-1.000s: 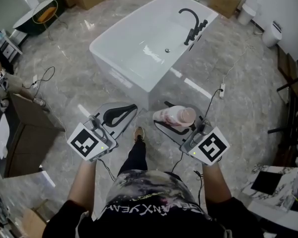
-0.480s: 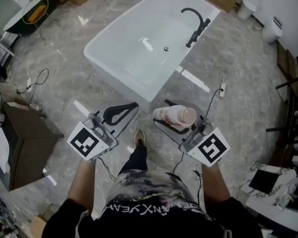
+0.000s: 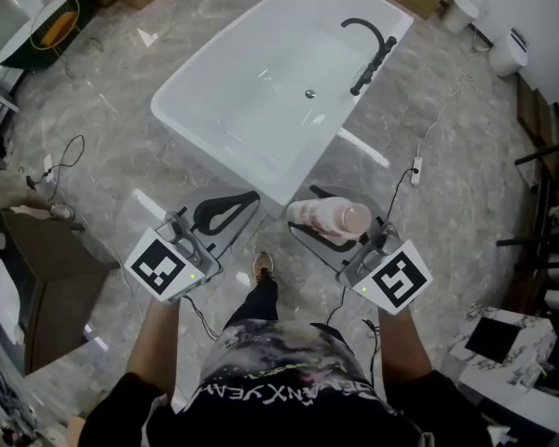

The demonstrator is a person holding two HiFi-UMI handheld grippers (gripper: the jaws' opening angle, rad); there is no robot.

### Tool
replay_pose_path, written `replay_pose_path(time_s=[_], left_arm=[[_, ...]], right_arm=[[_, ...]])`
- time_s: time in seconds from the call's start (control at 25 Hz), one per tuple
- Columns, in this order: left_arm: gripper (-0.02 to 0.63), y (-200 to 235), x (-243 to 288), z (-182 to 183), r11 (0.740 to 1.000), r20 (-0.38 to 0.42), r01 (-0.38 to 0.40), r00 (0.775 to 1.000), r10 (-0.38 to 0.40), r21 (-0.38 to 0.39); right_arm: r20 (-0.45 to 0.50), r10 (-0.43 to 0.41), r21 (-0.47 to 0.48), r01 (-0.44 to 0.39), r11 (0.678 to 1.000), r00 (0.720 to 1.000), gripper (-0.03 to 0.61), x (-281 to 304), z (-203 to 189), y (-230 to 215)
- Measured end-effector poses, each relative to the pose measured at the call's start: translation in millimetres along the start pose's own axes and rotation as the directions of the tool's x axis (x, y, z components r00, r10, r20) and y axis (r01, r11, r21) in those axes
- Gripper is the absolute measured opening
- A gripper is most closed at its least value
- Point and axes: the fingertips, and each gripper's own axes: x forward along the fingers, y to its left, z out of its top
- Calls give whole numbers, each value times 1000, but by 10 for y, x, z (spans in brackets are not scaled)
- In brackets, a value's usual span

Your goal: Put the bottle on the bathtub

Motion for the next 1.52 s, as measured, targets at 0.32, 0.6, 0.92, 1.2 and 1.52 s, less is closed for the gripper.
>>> replay_pose_path(time_s=[0.32,0.6,0.92,1.2,1.52], left_arm=[[23,394,99,-54,999,-5,27,1000,-27,-21],[23,580,115,-62,999,-4,28,1000,-28,-19],[23,707,166,-65,1000,-4,22,1000,-22,-16],[23,803,294,-90,1000,-8,8,1000,-8,-24],[23,936,495,-227,999,-12,-23,1000,22,-46]], right_arm=[[-13,-25,6,25,1000,1000,229,303,-3,-293],[-19,-22,3,22,1000,1000,229,476,-41,-404],[-10,-14,-2,14,1000,1000,229,621,-44,-519],[-19,-6,0,6,1000,1000,229,650,-80,-676],[-24,0,13,1,1000,1000,229,646,-233,-936]])
